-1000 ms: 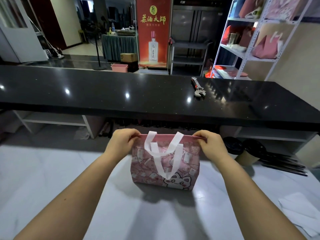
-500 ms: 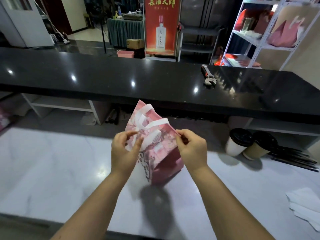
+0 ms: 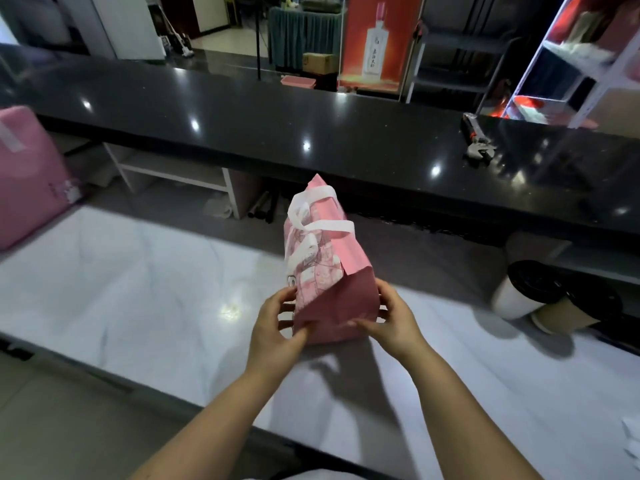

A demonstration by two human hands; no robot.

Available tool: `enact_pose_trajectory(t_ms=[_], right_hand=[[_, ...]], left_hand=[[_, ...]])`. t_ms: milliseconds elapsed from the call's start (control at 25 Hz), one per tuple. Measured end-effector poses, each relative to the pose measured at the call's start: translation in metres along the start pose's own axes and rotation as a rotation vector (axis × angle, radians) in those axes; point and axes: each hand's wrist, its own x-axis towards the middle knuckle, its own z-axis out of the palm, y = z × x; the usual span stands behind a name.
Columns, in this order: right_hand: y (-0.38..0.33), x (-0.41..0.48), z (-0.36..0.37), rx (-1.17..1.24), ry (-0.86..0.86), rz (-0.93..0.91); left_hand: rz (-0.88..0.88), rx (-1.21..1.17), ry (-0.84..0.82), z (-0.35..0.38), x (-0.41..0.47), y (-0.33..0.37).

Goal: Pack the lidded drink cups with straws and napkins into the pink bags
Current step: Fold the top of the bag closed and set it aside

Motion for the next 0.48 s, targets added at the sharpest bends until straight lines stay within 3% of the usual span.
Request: enact_pose_trajectory(t_ms=[280,480], right_hand=[[0.004,0.011,0.035,-0.204,0.152,-0.093],[0.019,0.006,0.035,-0.094,0.178,-0.049]], left_hand=[[-0.086,0.043,0.108,0.003,0.018,0.000],[-0.089,0.080,0.094,0.004,0.016,-0.012]])
